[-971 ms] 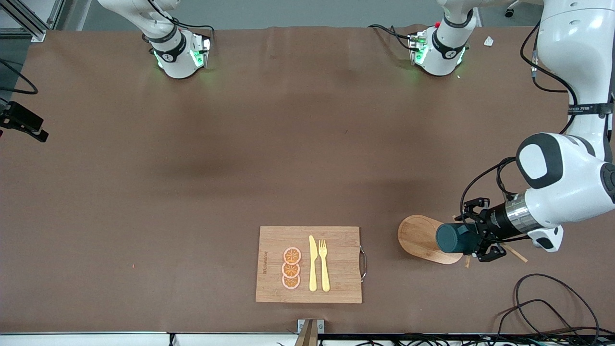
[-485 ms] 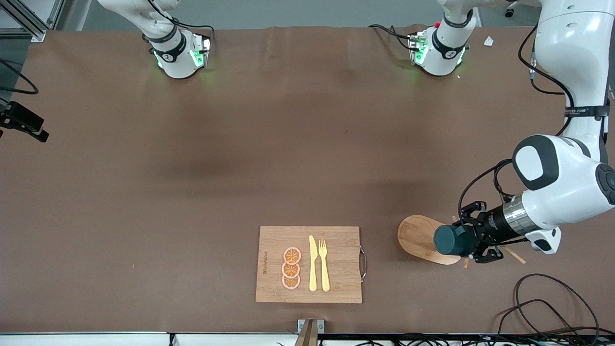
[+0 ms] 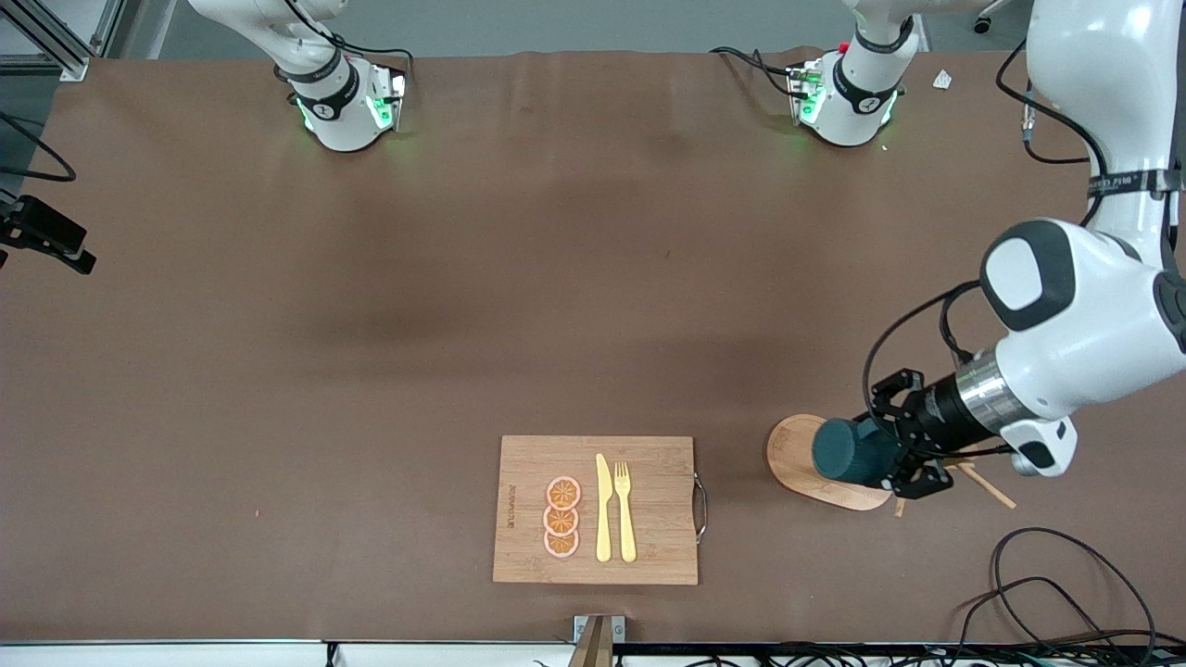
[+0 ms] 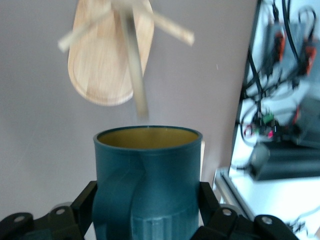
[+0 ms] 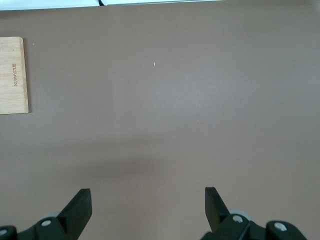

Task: Transfer cup from left to right arm and place
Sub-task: 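Lift the teal mug off the mug tree with the left gripper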

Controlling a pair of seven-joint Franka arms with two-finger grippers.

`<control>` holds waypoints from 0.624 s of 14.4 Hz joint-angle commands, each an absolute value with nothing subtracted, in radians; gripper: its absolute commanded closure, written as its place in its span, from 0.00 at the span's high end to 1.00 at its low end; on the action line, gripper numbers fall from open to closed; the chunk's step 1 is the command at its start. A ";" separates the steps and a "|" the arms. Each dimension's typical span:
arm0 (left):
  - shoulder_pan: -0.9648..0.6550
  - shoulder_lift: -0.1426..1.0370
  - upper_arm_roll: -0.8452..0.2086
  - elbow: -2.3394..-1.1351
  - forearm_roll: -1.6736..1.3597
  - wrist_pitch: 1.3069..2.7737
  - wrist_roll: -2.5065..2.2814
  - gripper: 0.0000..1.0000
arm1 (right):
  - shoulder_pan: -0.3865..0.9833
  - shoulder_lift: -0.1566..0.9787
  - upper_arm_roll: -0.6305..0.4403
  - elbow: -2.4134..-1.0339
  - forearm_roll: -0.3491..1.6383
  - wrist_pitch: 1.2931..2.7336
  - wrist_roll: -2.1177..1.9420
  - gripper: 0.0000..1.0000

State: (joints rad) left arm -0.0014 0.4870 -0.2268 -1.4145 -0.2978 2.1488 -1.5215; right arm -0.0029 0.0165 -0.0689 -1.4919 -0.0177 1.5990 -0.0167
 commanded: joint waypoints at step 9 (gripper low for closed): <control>-0.369 0.489 -0.224 -1.404 0.245 2.138 -1.537 0.58 | 0.002 -0.018 -0.067 -1.529 -0.025 1.612 -0.011 1.00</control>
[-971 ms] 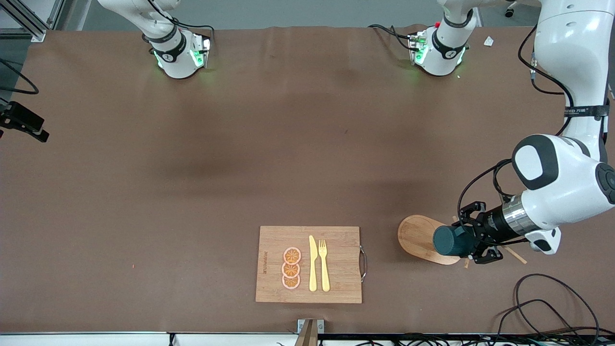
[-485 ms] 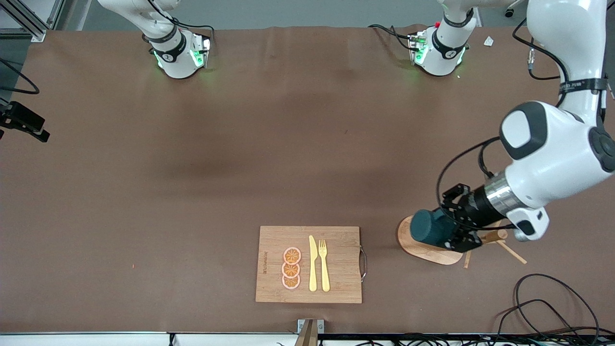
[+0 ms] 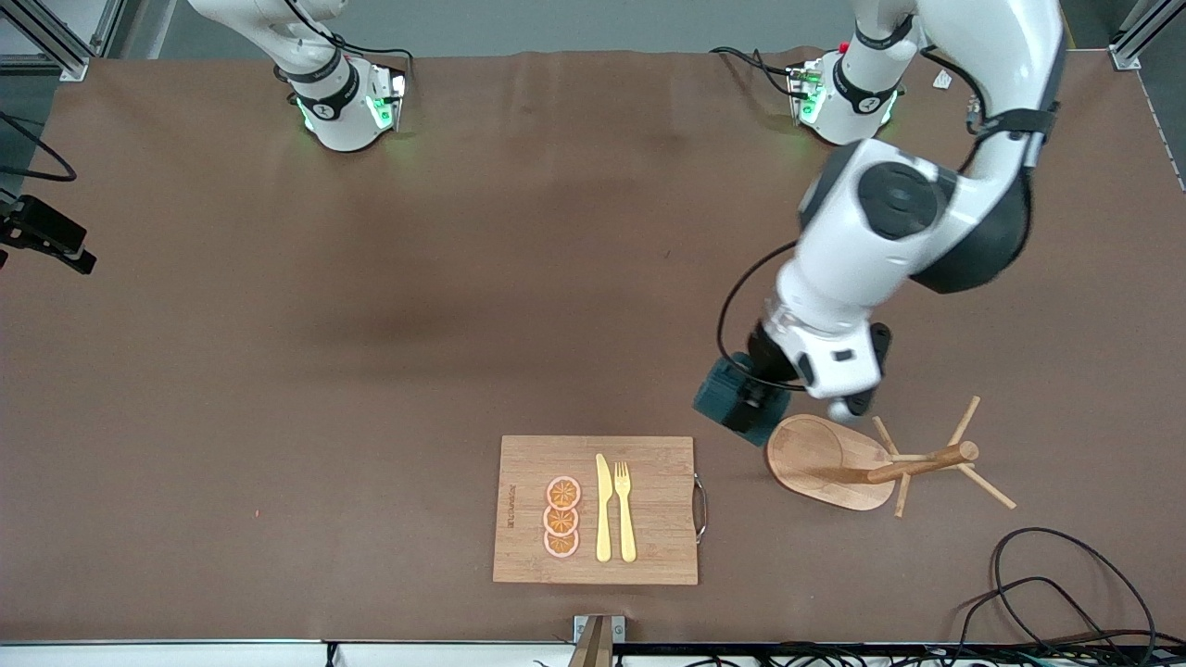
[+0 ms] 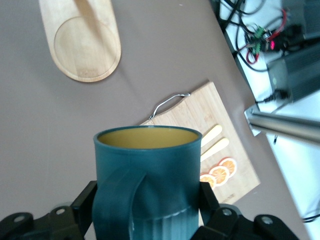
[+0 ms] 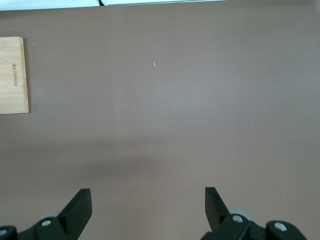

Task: Transfer cup from left to right arm and place
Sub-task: 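Lift the teal mug off the mug tree with the left gripper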

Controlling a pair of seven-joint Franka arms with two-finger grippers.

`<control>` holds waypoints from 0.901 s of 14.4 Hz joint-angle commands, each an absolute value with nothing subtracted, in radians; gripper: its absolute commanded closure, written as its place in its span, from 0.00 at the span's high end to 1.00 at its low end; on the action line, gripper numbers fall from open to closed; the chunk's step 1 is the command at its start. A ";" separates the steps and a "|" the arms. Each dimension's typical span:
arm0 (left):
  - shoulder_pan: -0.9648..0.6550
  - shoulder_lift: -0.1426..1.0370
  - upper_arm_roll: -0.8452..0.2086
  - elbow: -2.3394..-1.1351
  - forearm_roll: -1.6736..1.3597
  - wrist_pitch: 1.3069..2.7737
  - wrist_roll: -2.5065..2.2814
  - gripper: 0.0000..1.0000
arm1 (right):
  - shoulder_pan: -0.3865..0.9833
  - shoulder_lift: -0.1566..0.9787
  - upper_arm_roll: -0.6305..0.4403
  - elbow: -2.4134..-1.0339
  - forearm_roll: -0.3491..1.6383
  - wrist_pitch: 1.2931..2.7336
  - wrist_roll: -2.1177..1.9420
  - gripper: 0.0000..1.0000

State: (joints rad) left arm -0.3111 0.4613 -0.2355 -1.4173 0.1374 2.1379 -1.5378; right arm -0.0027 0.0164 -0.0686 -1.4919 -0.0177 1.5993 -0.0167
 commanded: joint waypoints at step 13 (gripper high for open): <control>-0.702 0.713 -0.209 -1.391 0.972 2.135 -1.781 0.57 | 0.000 -0.018 -0.069 -1.529 -0.025 1.609 -0.011 1.00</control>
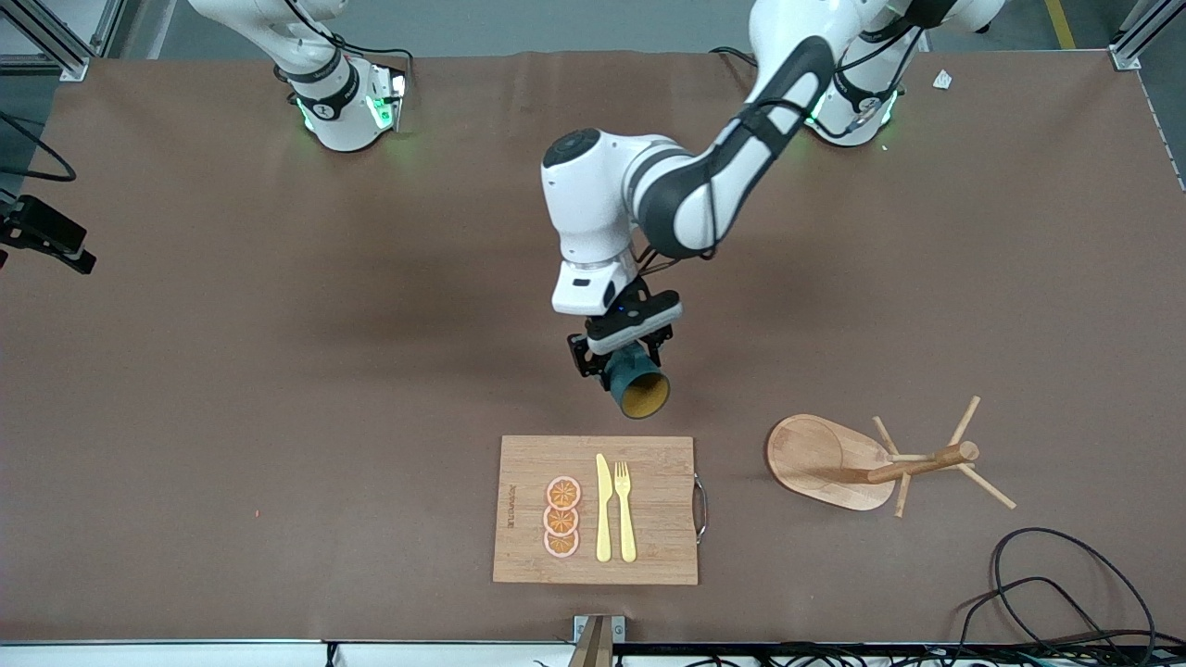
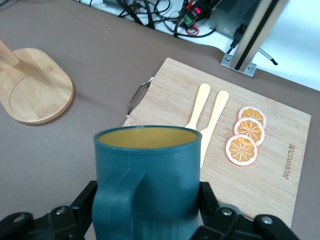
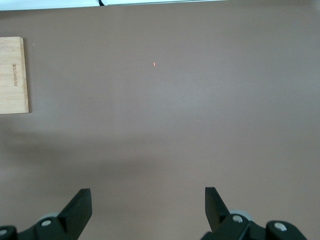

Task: Transfer cup from left to right arm and place
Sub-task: 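Carry the mug to mid-table and lower it with the left gripper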

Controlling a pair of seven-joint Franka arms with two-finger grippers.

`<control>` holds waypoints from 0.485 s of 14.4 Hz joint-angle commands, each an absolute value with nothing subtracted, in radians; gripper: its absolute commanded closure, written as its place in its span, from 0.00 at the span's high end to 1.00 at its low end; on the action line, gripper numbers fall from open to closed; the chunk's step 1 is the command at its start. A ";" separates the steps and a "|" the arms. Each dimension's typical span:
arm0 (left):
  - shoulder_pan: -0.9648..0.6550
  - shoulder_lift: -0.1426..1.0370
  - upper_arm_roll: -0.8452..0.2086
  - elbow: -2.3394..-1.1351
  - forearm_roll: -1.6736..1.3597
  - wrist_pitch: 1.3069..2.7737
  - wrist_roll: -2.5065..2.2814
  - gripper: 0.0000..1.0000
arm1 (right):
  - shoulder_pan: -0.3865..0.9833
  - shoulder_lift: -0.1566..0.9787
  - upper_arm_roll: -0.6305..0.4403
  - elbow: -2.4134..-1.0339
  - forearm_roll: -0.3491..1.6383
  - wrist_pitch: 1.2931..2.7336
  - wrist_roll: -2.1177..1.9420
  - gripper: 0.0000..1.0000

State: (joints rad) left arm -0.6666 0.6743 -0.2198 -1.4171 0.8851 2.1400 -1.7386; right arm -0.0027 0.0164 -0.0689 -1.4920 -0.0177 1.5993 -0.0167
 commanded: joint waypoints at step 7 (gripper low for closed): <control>-0.807 0.790 -0.207 -1.399 1.245 2.105 -1.936 0.57 | -0.003 -0.018 -0.069 -1.531 -0.023 1.609 -0.011 1.00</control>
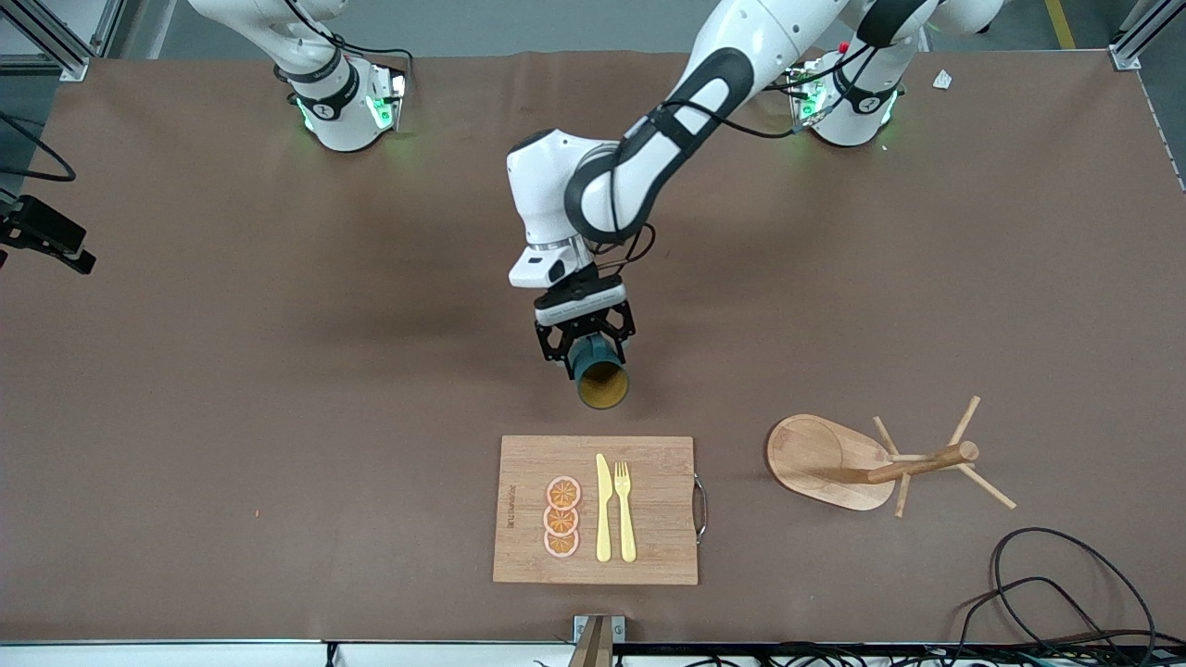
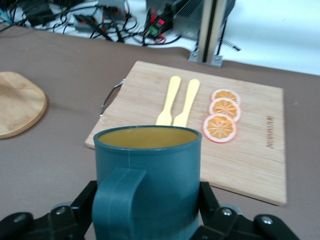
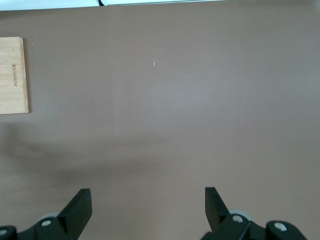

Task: Transfer cup from left to right arm and place
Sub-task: 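Carry the mug to mid-table and lower it with the left gripper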

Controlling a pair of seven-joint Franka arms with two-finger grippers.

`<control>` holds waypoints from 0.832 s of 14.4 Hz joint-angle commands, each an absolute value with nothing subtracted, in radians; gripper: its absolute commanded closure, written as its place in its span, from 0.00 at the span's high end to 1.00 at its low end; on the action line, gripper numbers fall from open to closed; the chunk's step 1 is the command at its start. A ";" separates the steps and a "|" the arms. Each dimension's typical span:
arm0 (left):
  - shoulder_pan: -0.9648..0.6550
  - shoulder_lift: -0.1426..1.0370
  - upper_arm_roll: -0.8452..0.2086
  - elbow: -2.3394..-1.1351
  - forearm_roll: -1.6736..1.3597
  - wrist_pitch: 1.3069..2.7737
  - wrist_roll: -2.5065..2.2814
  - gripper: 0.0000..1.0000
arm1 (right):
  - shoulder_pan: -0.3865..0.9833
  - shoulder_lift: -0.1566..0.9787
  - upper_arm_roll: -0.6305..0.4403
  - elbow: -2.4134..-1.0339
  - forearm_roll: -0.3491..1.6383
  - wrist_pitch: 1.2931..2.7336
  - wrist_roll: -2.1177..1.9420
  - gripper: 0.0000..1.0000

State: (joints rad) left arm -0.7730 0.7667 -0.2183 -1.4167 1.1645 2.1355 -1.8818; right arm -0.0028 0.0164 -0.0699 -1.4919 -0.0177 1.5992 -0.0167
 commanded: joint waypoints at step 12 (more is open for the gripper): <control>-0.954 0.928 -0.206 -1.396 1.480 1.887 -2.196 0.56 | -0.005 -0.018 -0.071 -1.531 -0.023 1.612 -0.011 1.00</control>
State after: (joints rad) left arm -0.9328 0.8969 -0.2166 -1.4170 1.4289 1.9106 -2.1106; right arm -0.0029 0.0164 -0.0718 -1.4919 -0.0177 1.5993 -0.0167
